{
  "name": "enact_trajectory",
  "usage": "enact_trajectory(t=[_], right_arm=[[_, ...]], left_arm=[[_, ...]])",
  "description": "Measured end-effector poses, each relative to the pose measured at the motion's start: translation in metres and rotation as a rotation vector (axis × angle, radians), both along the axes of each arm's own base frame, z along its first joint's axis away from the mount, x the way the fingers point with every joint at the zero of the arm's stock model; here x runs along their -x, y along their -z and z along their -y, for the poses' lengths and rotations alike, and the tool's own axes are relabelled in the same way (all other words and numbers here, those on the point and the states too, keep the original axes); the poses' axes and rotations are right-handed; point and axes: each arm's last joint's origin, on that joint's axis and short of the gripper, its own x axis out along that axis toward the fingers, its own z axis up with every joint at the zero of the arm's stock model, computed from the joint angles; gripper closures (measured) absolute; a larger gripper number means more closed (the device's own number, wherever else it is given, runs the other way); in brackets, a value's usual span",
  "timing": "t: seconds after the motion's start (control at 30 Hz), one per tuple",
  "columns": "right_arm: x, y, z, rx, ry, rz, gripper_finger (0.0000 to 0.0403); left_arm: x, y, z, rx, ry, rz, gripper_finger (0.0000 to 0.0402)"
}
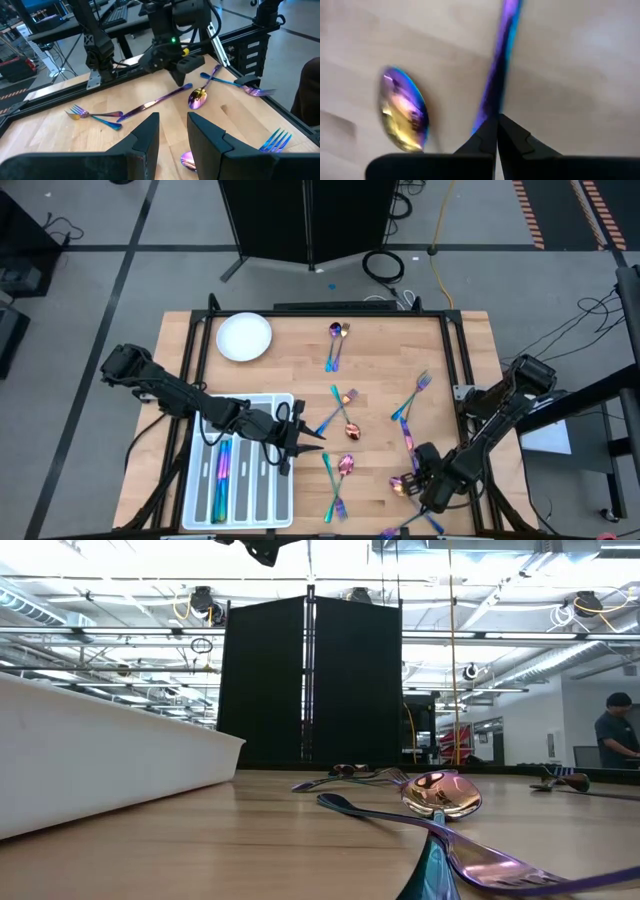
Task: Sort silverware
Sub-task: Put the iridescent blue knife in the silverware tray
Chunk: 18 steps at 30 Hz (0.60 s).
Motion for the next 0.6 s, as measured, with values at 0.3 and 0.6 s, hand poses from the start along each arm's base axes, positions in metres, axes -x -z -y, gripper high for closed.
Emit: enact_trajectory(t=[0.3,0.6], right_arm=[[-0.016,-0.05,-0.029,0.011,-0.192,0.175,0.0403],[-0.036,-0.029,-0.068,-0.139,-0.358,0.296,0.0403]], left_arm=[[0.0,0.0,0.0,0.023,-0.006,-0.004,0.0299],[0.0,0.0,0.0,0.026,-0.006,-0.004,0.0299]])
